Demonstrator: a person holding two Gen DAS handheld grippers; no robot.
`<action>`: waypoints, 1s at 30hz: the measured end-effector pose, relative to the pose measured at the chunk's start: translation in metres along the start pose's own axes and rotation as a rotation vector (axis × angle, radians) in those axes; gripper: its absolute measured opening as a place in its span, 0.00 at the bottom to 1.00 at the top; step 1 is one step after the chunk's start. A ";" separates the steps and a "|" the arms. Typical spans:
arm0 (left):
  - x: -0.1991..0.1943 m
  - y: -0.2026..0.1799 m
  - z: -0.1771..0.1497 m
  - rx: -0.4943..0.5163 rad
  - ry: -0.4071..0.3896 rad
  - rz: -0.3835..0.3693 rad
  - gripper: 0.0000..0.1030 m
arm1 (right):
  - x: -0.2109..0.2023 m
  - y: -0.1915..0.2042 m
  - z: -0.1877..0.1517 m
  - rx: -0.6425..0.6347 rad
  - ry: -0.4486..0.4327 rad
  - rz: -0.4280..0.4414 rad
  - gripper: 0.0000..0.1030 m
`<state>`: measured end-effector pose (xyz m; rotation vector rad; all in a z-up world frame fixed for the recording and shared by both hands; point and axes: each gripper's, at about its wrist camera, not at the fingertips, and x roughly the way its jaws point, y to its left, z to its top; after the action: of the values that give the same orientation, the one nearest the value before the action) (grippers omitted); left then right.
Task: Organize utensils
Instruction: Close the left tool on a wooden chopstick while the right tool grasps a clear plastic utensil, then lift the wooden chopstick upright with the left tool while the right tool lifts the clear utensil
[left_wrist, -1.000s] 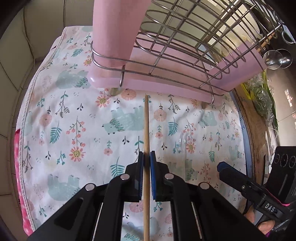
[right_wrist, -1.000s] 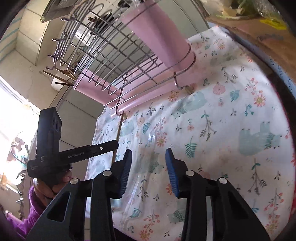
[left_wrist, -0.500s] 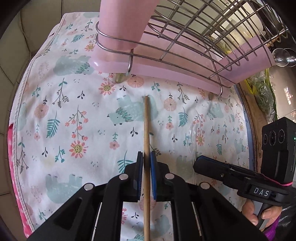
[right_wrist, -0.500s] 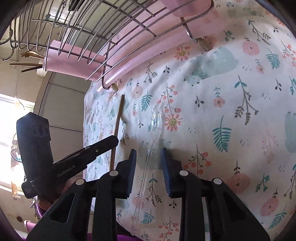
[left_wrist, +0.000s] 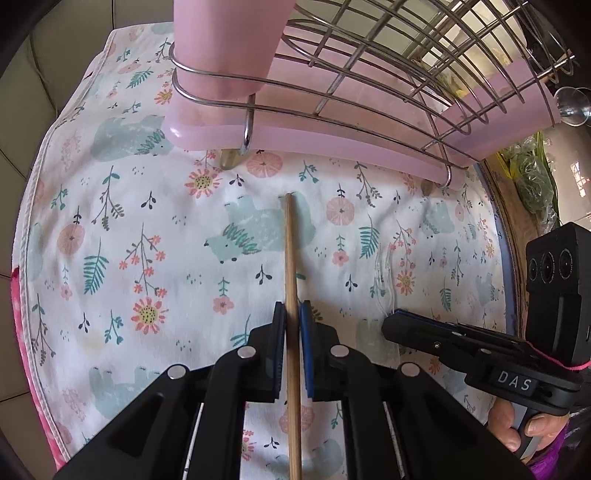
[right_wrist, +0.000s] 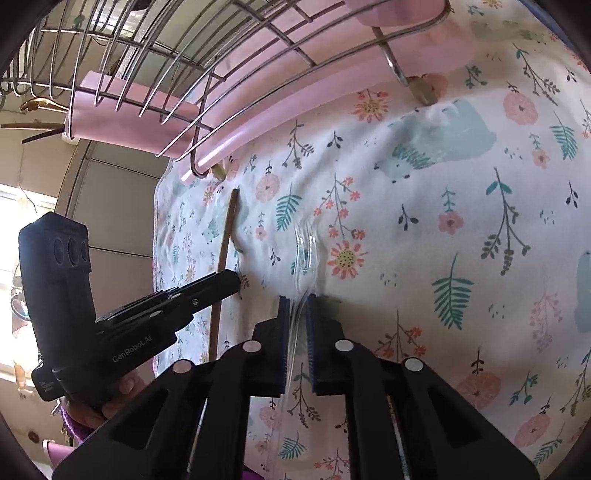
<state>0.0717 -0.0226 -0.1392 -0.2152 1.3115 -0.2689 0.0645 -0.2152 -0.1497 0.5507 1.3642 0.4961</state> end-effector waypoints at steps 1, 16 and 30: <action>-0.001 0.000 -0.001 0.002 -0.006 0.000 0.07 | -0.001 -0.003 -0.001 0.003 -0.004 0.009 0.07; -0.071 -0.003 -0.030 0.033 -0.262 -0.101 0.06 | -0.054 0.004 -0.030 -0.095 -0.234 0.131 0.03; -0.168 -0.007 -0.055 0.053 -0.618 -0.136 0.06 | -0.146 0.033 -0.055 -0.261 -0.605 0.113 0.03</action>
<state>-0.0212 0.0234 0.0038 -0.3137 0.6783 -0.3207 -0.0107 -0.2766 -0.0232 0.5087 0.6834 0.5344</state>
